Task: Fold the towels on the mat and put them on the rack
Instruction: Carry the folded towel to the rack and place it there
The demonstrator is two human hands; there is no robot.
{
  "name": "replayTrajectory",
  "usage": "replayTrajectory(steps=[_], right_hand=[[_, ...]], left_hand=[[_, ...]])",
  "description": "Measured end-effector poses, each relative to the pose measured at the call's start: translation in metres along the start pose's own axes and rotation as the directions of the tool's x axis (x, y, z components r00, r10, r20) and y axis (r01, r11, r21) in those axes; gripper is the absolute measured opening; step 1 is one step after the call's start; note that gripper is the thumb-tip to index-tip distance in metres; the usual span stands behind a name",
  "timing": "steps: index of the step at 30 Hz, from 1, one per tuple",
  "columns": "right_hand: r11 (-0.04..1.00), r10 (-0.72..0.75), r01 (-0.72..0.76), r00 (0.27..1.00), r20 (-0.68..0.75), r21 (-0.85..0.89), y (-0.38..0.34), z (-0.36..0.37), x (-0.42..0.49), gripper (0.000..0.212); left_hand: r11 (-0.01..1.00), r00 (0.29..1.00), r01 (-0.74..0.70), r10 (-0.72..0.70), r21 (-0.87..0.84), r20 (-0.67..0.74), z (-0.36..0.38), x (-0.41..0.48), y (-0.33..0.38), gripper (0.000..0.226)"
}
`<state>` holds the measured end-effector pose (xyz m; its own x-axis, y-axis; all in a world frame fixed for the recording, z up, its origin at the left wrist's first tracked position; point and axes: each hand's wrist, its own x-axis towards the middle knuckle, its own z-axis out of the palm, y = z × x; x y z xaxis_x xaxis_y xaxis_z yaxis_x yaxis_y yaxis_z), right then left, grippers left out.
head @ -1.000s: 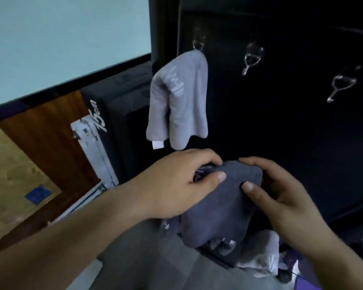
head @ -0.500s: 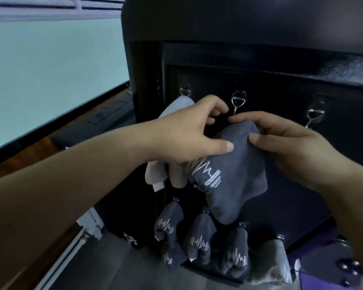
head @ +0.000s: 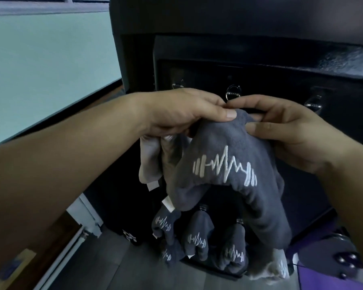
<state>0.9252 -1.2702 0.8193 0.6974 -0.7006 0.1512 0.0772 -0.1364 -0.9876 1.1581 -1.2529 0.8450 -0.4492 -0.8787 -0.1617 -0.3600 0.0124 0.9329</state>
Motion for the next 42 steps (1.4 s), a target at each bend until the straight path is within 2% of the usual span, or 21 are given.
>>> replayTrajectory(steps=[5,9,12,15,17,19,21,25,31,34,37,39,40,42], right_hand=[[0.999,-0.016,0.009,0.971,-0.239,-0.031,0.002,-0.006,0.006,0.035],[0.981,-0.162,0.110,0.914,-0.372,-0.157,0.008,-0.004,0.013,0.017],[0.953,-0.250,0.128,0.843,-0.476,-0.273,0.012,-0.001,0.017,0.017],[0.900,-0.332,0.093,0.781,-0.528,-0.427,0.015,0.002,0.017,0.020],[0.815,-0.432,0.089,0.753,-0.497,-0.573,0.017,0.004,0.016,0.024],[0.686,-0.508,0.064,0.755,-0.414,-0.725,0.020,0.003,0.016,0.026],[0.588,-0.530,0.054,0.779,-0.334,-0.807,0.028,-0.003,0.016,0.027],[0.433,-0.534,0.040,0.816,-0.220,-0.900,0.040,-0.010,0.016,0.028],[0.391,-0.510,0.030,0.839,-0.190,-0.920,0.048,-0.010,0.016,0.032],[0.398,-0.507,0.016,0.837,-0.206,-0.917,0.050,-0.006,0.016,0.033],[0.399,-0.512,0.001,0.830,-0.222,-0.917,0.054,-0.004,0.015,0.036],[0.291,-0.537,-0.037,0.821,-0.195,-0.956,0.059,-0.006,0.012,0.035],[0.226,-0.550,-0.059,0.816,-0.177,-0.972,0.061,-0.009,0.011,0.036],[0.197,-0.537,-0.066,0.827,-0.164,-0.978,0.064,-0.014,0.007,0.040]], left_hand=[[0.992,0.989,-0.057,0.041,-0.112,-0.145,0.001,0.010,0.000,0.020],[0.949,0.963,-0.185,0.123,-0.257,-0.241,-0.005,0.020,-0.006,0.021],[0.941,0.936,-0.238,0.155,-0.242,-0.316,-0.008,0.026,-0.008,0.019],[0.964,0.875,-0.232,0.147,-0.133,-0.462,-0.003,0.033,-0.005,0.015],[0.968,0.826,-0.238,0.158,-0.080,-0.542,0.001,0.040,-0.004,0.014],[0.968,0.773,-0.251,0.180,-0.032,-0.609,0.005,0.046,-0.007,0.014],[0.968,0.733,-0.251,0.201,0.016,-0.650,0.009,0.051,-0.012,0.012],[0.977,0.701,-0.167,0.210,0.130,-0.681,0.019,0.055,-0.025,0.009],[0.987,0.690,-0.111,0.160,0.115,-0.706,0.028,0.052,-0.028,0.007],[0.989,0.689,-0.102,0.146,0.104,-0.710,0.042,0.044,-0.028,0.021],[0.983,0.700,-0.103,0.178,0.149,-0.692,0.060,0.040,-0.031,0.020],[0.970,0.701,-0.066,0.212,0.234,-0.681,0.070,0.038,-0.035,0.037],[0.961,0.699,-0.064,0.237,0.270,-0.675,0.074,0.037,-0.036,0.039],[0.944,0.698,-0.086,0.285,0.318,-0.657,0.081,0.032,-0.037,0.040]])
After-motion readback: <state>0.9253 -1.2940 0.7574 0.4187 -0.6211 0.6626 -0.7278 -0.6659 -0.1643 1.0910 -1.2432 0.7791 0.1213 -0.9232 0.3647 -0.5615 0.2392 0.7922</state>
